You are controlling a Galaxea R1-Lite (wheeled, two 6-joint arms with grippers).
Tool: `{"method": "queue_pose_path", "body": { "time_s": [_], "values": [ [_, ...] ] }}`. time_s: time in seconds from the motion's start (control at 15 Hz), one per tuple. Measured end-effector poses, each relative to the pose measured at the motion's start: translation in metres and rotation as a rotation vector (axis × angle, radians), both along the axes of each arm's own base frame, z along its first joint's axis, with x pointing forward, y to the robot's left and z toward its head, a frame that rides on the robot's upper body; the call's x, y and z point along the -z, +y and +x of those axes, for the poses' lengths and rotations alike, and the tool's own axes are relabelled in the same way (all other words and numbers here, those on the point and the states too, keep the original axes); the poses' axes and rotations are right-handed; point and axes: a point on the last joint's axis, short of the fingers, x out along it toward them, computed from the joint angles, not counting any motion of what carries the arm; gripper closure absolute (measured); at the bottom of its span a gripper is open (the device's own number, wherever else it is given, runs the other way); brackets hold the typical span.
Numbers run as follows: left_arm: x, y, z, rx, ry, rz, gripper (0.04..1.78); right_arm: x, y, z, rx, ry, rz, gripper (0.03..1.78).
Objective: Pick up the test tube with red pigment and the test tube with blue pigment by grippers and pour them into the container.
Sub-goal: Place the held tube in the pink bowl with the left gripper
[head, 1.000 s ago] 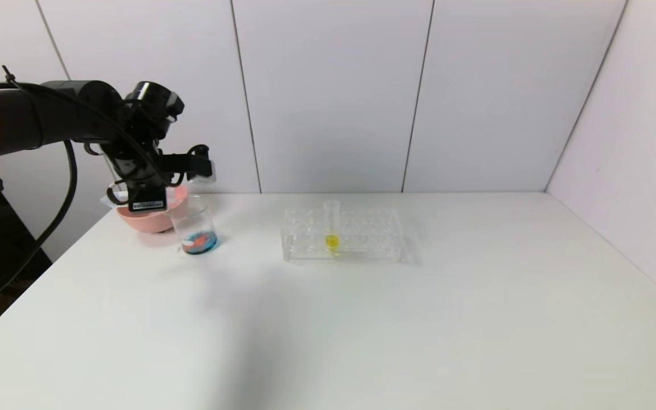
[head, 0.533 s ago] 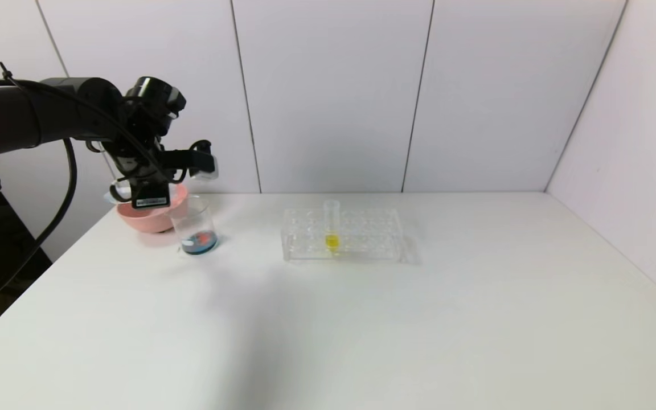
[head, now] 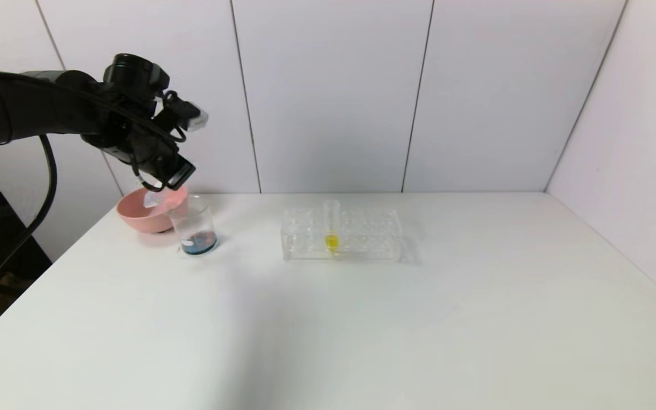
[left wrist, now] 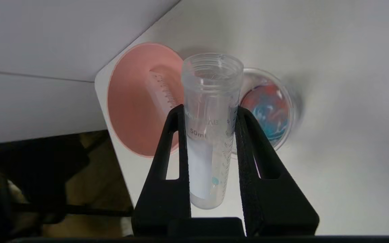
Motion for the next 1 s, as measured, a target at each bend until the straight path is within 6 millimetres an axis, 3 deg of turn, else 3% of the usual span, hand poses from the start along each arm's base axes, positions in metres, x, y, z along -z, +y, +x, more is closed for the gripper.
{"method": "queue_pose_path", "body": {
  "time_s": [0.13, 0.4, 0.73, 1.0],
  "values": [
    [0.004, 0.002, -0.004, -0.123, -0.077, -0.172, 1.39, 0.000, 0.000, 0.000, 0.000, 0.000, 0.000, 0.04],
    [0.037, 0.015, -0.023, -0.238, -0.264, -0.342, 1.39, 0.000, 0.000, 0.000, 0.000, 0.000, 0.000, 0.04],
    [0.080, 0.039, -0.083, -0.312, -0.568, -0.415, 1.39, 0.000, 0.000, 0.000, 0.000, 0.000, 0.000, 0.04],
    [0.097, 0.050, -0.131, -0.323, -0.817, -0.493, 1.39, 0.000, 0.000, 0.000, 0.000, 0.000, 0.000, 0.04]
  ]
}}
